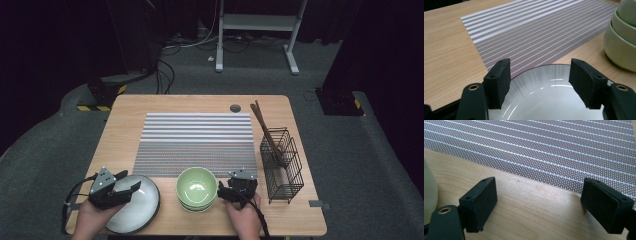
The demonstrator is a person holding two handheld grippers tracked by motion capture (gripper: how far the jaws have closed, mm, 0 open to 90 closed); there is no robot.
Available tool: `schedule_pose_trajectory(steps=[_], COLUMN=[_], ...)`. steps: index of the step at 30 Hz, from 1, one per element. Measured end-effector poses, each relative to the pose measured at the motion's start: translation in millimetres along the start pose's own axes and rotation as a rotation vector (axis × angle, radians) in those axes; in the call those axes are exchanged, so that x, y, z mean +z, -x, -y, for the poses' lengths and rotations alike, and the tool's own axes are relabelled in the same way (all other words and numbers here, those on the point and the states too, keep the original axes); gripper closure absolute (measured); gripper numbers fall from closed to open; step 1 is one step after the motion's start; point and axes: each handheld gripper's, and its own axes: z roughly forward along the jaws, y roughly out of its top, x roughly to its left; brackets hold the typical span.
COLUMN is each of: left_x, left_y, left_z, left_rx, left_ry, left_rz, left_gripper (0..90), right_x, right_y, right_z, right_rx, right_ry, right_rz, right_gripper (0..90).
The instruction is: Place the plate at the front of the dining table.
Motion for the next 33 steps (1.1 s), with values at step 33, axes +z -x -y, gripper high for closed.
schedule_pose_trajectory(steps=[33], left_x=[-7.8], left_y=[-2.2], left_z=[-4.8], left_rx=[-0.051], left_ry=[-0.071], left_rz=[-0.003], left_gripper=[26.7], right_x=[-6.9], right_y=[5.5], right_z=[3.3], right_rx=[-0.036], right_ry=[0.003], right_rz=[-0.041], right_gripper=[13.0])
